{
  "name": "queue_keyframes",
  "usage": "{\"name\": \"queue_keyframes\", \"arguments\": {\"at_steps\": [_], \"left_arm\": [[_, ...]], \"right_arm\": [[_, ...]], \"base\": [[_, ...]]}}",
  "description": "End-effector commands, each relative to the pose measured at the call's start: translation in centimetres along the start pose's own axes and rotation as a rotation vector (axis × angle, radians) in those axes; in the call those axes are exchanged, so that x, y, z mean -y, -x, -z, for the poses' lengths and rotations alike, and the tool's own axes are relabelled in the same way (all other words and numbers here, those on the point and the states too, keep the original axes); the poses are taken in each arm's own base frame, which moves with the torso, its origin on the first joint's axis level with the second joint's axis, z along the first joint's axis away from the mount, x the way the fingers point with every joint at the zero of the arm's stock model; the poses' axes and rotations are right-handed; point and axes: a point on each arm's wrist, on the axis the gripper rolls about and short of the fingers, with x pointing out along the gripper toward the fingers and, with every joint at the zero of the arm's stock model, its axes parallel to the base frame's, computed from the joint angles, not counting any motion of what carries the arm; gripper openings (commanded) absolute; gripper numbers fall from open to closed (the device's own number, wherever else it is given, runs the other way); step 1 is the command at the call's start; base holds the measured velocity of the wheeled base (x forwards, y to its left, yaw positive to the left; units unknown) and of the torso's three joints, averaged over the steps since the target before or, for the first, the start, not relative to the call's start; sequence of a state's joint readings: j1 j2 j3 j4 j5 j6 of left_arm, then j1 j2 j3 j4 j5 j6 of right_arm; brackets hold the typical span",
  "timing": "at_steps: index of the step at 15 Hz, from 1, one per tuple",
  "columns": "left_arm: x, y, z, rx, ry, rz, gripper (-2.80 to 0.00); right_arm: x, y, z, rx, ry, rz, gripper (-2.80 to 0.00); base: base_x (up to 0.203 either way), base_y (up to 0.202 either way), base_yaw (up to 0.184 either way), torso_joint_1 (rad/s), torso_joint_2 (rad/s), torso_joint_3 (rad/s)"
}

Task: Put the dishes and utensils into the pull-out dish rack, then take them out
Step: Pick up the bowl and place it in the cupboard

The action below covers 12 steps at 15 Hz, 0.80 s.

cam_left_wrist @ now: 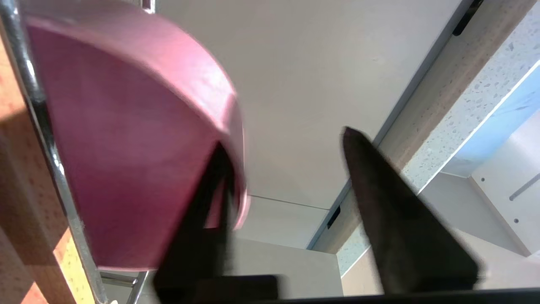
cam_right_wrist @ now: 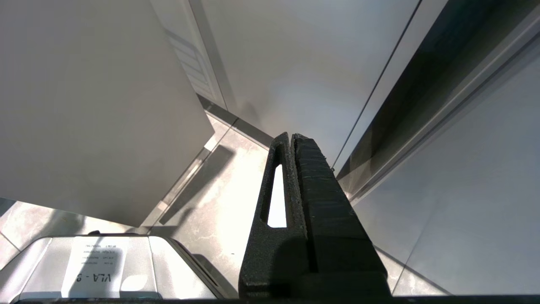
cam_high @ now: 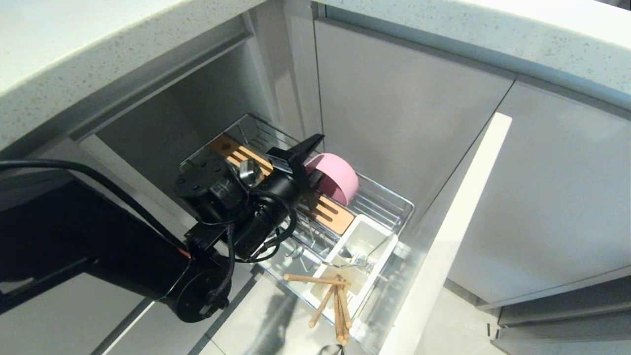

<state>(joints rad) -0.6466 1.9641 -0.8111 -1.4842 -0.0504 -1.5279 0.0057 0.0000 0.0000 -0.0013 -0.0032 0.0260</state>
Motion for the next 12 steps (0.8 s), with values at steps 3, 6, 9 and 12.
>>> {"name": "queue_keyframes", "arguments": {"at_steps": [3,6,9,12], "left_arm": [[1.7,0.6,0.2,-0.005,0.012,-0.051,0.0],[4.5,1.7,0.7,-0.016,0.014,-0.092,0.0],[8.0,3.6,1.0,-0.033,-0.02,-0.145,0.0],[10.6,5.5,1.6,-0.027,-0.05,-0.183,0.0]], "right_arm": [[0.0,0.0,0.0,-0.001,0.0,0.0,-2.8],[0.0,0.0,0.0,-0.001,0.0,-0.001,-2.8],[0.0,0.0,0.0,-0.001,0.0,0.0,-2.8],[0.0,0.0,0.0,-0.001,0.0,-0.001,-2.8]], "base": [[0.0,0.0,0.0,0.0,0.0,0.0],[0.0,0.0,0.0,0.0,0.0,0.0],[0.0,0.0,0.0,0.0,0.0,0.0],[0.0,0.0,0.0,0.0,0.0,0.0]]}}
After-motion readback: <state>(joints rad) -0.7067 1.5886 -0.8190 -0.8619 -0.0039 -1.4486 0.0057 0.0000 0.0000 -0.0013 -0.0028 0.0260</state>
